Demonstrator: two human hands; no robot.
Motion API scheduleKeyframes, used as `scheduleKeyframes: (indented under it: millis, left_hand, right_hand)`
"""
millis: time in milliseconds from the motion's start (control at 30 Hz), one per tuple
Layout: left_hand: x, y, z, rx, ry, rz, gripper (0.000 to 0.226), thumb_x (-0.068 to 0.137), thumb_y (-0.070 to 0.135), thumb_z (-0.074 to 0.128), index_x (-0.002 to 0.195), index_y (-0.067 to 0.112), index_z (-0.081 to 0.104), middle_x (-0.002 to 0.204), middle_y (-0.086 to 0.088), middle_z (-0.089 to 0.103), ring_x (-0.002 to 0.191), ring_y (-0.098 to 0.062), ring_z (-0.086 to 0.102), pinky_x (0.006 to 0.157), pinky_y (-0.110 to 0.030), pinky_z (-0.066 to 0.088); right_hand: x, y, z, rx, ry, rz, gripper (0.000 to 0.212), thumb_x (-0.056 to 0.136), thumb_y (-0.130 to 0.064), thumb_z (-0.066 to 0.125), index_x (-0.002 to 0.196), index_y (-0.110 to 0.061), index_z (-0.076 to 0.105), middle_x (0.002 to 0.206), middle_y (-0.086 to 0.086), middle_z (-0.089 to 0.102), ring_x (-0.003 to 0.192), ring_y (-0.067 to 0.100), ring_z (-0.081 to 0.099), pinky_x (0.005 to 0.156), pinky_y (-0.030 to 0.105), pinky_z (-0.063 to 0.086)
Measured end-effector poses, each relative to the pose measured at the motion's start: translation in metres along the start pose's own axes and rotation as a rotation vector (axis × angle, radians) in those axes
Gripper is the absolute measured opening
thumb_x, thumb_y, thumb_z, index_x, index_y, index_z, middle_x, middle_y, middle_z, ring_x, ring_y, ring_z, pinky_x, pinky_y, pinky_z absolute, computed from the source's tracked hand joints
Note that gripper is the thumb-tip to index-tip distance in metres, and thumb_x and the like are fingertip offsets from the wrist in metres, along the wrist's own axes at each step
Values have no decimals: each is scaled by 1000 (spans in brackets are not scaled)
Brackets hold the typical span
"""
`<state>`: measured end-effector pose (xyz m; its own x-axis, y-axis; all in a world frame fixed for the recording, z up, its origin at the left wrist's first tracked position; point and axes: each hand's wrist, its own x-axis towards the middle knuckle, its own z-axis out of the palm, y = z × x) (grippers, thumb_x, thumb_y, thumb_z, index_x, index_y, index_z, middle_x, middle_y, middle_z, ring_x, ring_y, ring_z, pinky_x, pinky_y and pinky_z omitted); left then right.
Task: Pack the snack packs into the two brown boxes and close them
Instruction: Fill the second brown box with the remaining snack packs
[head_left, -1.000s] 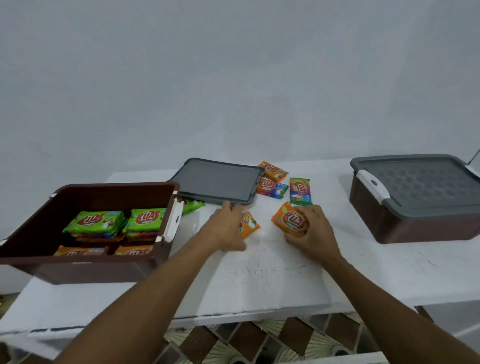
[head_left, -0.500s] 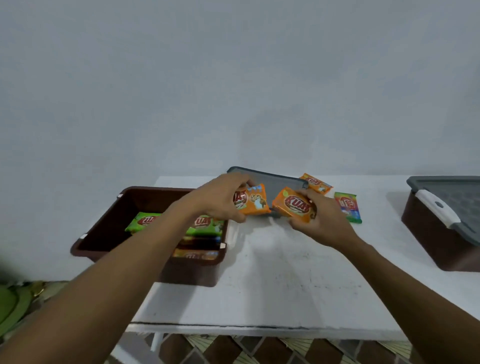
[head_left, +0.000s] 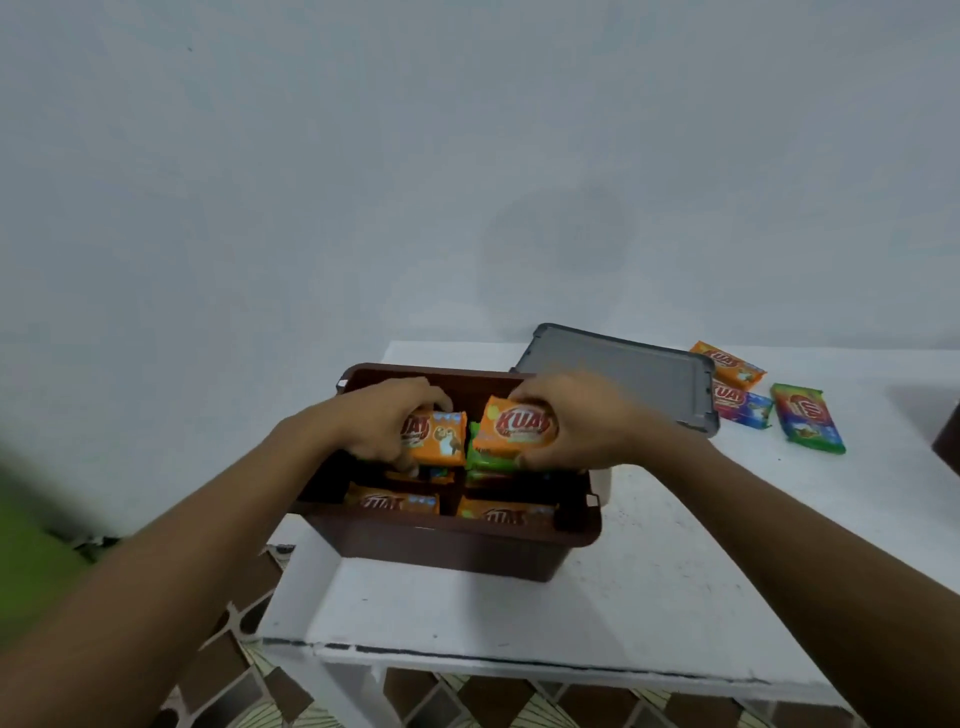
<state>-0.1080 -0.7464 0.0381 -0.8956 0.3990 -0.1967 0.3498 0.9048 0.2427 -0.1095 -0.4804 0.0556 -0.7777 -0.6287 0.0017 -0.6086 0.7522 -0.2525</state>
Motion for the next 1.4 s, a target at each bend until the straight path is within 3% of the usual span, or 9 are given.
scheduleKeyframes:
  millis: [133,267,600,700,933,1000,1100,1267,1400]
  left_hand:
    - [-6,-20,6,-27,-188,0,83,60,35,90,132,30,49,116,13,47,105,-12,50,90,-31,48]
    - [-8,-23,10,-56,-382,73,47,75,49,77,117,31,64,113,12,62,104,-11,58,91,-33,49]
    - [-4,-24,12,35,-414,115,28,85,42,69,108,26,71,105,10,68,95,-8,62,85,-29,52]
    - [-1,-24,10,-21,-304,168,23,85,46,68,100,29,72,95,12,70,87,-4,64,80,-32,55]
    - [19,-1,10,-114,111,246,19,91,34,64,108,25,67,84,9,65,75,-8,61,70,-36,54]
    - [28,11,10,-77,188,261,21,91,35,63,110,25,66,93,10,63,82,-6,59,74,-37,54]
    - [46,32,12,-42,278,276,24,93,38,59,113,26,64,107,8,59,97,-10,54,84,-38,50]
    - [73,64,14,-7,383,305,26,92,41,58,113,26,63,112,7,54,104,-12,46,89,-37,44]
    - [93,86,17,-29,433,318,26,92,44,57,110,28,66,112,10,53,102,-10,44,87,-36,43]
  right_hand:
    - [12,-20,21,-74,-289,-34,73,75,-58,72,136,-27,48,121,-5,57,107,15,55,92,33,49]
    - [18,-28,37,-154,-437,-78,48,90,-48,61,132,-25,56,119,-2,61,104,19,57,89,36,50]
    - [13,-25,39,-193,-437,-58,35,97,-24,48,129,-37,57,126,-7,59,112,16,54,93,38,49]
    - [11,-25,38,-105,-276,-10,29,97,-24,47,119,-36,62,115,-6,62,103,17,57,87,40,52]
    - [10,43,37,78,606,279,24,94,-6,45,107,-13,64,109,7,65,103,23,56,85,33,44]
    - [4,72,40,154,577,438,32,95,-6,44,123,-12,59,125,10,61,114,23,54,95,35,43]
    - [-14,102,52,54,245,563,46,98,-14,47,143,-16,40,142,11,49,126,27,49,105,41,39]
    - [-51,134,74,-203,40,611,54,99,-49,37,147,-29,24,133,3,51,118,23,52,102,46,41]
    - [-87,154,84,-383,52,567,48,97,-60,27,132,-33,47,114,-1,49,108,18,49,96,40,36]
